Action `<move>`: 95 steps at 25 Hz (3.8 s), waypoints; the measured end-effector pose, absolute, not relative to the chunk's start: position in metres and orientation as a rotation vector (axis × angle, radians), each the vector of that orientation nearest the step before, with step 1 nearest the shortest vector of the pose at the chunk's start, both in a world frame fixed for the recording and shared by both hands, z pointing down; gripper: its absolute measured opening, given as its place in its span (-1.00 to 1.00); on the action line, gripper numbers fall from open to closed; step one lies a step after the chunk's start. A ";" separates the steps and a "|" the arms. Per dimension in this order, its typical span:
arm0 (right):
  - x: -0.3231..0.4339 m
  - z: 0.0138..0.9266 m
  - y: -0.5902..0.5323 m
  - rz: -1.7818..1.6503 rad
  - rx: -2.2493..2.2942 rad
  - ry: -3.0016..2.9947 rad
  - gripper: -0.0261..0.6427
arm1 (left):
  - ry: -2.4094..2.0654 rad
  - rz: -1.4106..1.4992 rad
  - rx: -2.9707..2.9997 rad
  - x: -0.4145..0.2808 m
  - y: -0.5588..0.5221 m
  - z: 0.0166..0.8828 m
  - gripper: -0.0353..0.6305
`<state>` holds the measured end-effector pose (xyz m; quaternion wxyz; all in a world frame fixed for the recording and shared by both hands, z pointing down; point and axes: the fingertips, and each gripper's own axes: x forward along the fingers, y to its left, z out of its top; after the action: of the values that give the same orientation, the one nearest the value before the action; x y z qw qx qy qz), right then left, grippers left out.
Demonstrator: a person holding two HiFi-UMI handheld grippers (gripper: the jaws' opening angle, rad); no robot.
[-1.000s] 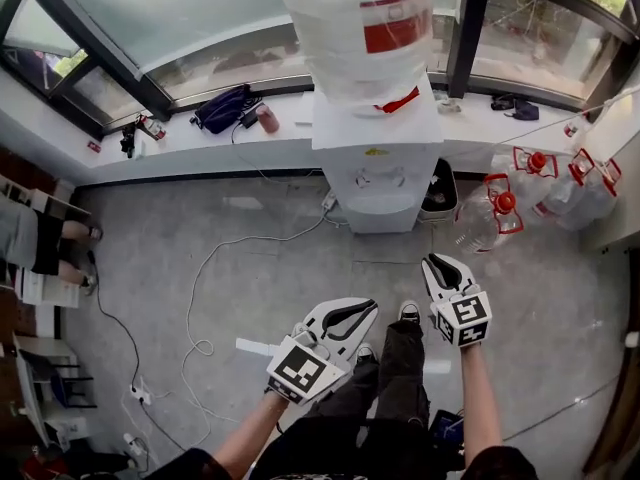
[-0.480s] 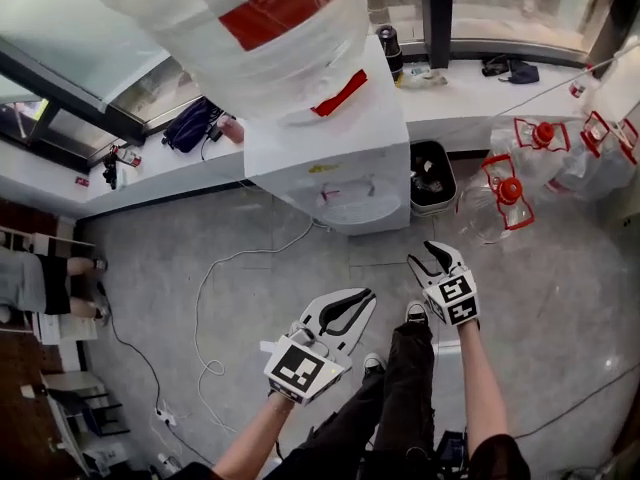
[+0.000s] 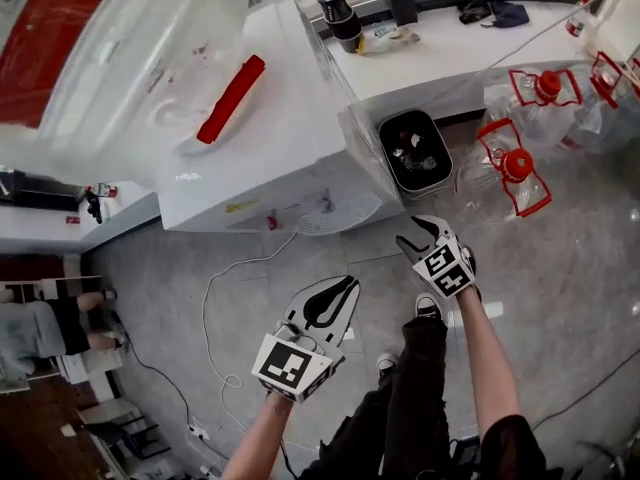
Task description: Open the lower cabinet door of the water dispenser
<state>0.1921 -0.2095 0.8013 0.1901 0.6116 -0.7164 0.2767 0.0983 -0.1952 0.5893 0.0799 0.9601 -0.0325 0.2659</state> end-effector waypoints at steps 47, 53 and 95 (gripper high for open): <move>0.218 0.907 -0.262 0.714 1.493 -1.869 -0.11 | -0.140 1.018 2.776 0.068 -0.208 0.694 -0.81; 0.219 0.900 -0.292 0.672 1.429 -1.966 -0.05 | -0.100 0.985 2.799 0.101 -0.208 0.696 -0.81; 0.002 0.913 -0.158 0.788 1.136 -1.971 -0.39 | -0.297 0.992 2.784 -0.057 -0.186 0.674 -0.81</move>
<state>0.0021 -0.1585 0.9131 0.3588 0.4406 -0.7641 0.3055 -0.0568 -0.1856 0.6744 0.0856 0.9338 -0.0997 0.3328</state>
